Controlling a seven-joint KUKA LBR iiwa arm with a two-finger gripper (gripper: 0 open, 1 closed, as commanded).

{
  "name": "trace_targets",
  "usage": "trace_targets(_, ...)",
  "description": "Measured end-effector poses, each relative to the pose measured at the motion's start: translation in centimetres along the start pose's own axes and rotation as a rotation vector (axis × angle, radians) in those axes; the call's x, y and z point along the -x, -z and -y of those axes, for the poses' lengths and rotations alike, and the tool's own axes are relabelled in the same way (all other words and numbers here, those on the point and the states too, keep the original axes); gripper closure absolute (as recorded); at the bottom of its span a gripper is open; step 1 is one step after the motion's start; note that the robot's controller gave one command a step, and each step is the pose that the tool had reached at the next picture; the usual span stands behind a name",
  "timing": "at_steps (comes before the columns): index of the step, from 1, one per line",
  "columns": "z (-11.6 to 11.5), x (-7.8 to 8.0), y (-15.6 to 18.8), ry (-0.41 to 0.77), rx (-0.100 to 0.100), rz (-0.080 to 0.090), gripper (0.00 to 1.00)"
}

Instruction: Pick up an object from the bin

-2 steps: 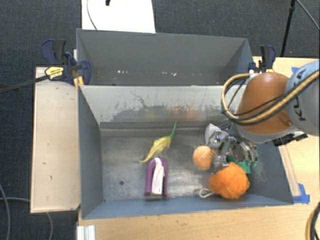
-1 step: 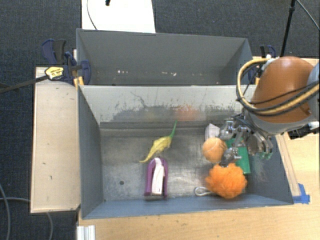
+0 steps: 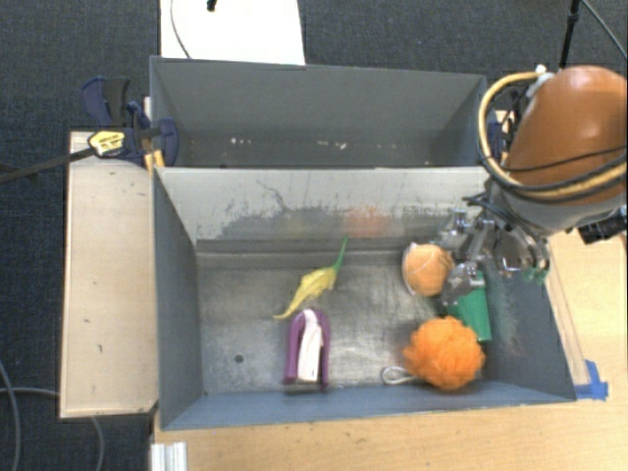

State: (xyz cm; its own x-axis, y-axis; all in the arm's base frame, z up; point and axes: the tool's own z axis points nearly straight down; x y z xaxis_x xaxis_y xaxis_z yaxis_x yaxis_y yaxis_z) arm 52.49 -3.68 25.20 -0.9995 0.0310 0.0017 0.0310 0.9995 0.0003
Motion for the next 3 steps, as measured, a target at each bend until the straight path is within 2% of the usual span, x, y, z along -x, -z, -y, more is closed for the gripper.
trace_targets(1, 1.79, -2.31, 3.57, -0.016, 0.000, 0.005, 0.00)
trace_targets(2, 2.55, -2.99, 4.16, -0.024, -0.001, 0.007, 0.00)
trace_targets(3, 2.53, -2.97, 4.10, -0.022, -0.001, 0.006, 0.00)
